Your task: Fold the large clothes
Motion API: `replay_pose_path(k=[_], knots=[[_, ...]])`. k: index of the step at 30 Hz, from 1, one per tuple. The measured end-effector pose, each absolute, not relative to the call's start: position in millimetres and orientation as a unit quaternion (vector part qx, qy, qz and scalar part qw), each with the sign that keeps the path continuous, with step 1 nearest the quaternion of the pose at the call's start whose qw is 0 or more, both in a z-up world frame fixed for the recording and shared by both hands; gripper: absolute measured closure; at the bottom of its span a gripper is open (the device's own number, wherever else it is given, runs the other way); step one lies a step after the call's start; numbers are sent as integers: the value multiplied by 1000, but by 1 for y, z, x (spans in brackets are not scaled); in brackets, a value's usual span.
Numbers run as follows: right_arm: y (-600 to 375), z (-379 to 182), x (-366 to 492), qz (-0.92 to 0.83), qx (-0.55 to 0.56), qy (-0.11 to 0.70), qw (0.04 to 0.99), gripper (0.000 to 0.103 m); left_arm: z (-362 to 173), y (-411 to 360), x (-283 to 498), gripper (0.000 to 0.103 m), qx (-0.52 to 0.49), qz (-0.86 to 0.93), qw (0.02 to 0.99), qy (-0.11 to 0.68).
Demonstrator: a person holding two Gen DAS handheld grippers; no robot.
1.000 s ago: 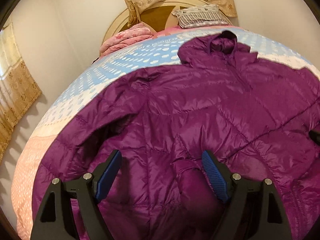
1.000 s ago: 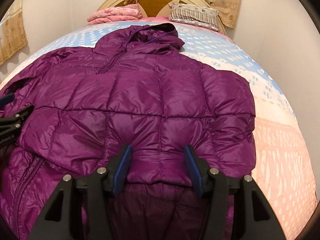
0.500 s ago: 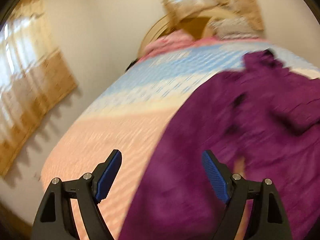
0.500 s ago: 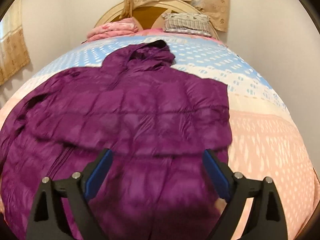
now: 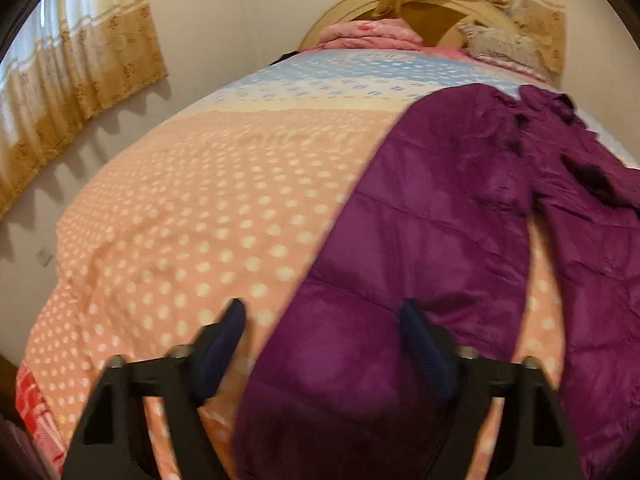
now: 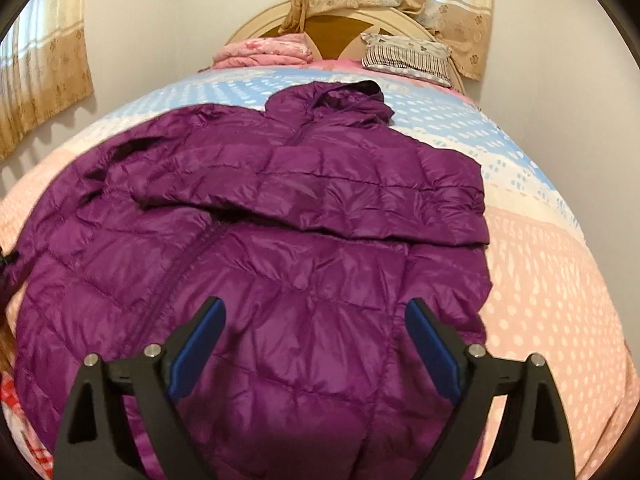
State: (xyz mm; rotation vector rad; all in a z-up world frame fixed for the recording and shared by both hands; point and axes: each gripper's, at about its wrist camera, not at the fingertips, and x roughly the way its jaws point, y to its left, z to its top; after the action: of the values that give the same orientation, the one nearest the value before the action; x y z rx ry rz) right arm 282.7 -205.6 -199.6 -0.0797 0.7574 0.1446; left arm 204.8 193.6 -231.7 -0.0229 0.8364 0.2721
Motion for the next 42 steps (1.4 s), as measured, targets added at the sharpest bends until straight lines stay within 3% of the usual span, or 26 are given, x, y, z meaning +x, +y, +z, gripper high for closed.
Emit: replay_pose_path(k=[3,5,11,19,25,33,36,37,38,39,40,42], knots=[[-202,-198,280,71,-40,365,927,10,-230,183,204,94,-11,88,909,407],[-203,-196,277,69,-38,362,929,10,-226,179,203,97,5,87,911,404],[-219,-189,272,59,-18,350,935,10,-196,198,200,98,10,124,920,372],[-249,-189,276,35,15,349,936,10,-108,190,221,99,37,149,946,287],[-267,-191,277,23,39,350,936,10,-69,114,246,99,64,81,964,244],[-293,-198,273,10,63,351,934,10,-83,15,284,99,96,-3,964,247],[-301,-200,271,5,71,352,933,10,-93,-14,293,95,84,-31,963,253],[-303,-201,270,4,72,353,933,10,-96,-22,295,87,81,-41,962,258],[-306,-203,270,3,73,355,932,10,-100,-29,297,69,79,-52,961,261],[-308,-204,270,3,73,356,932,10,-103,-40,298,39,79,-59,960,262],[-309,-205,270,3,73,358,931,10,-104,-49,297,29,83,-58,962,254],[-311,-208,271,4,73,363,929,10,-101,-64,288,21,88,-69,968,224]])
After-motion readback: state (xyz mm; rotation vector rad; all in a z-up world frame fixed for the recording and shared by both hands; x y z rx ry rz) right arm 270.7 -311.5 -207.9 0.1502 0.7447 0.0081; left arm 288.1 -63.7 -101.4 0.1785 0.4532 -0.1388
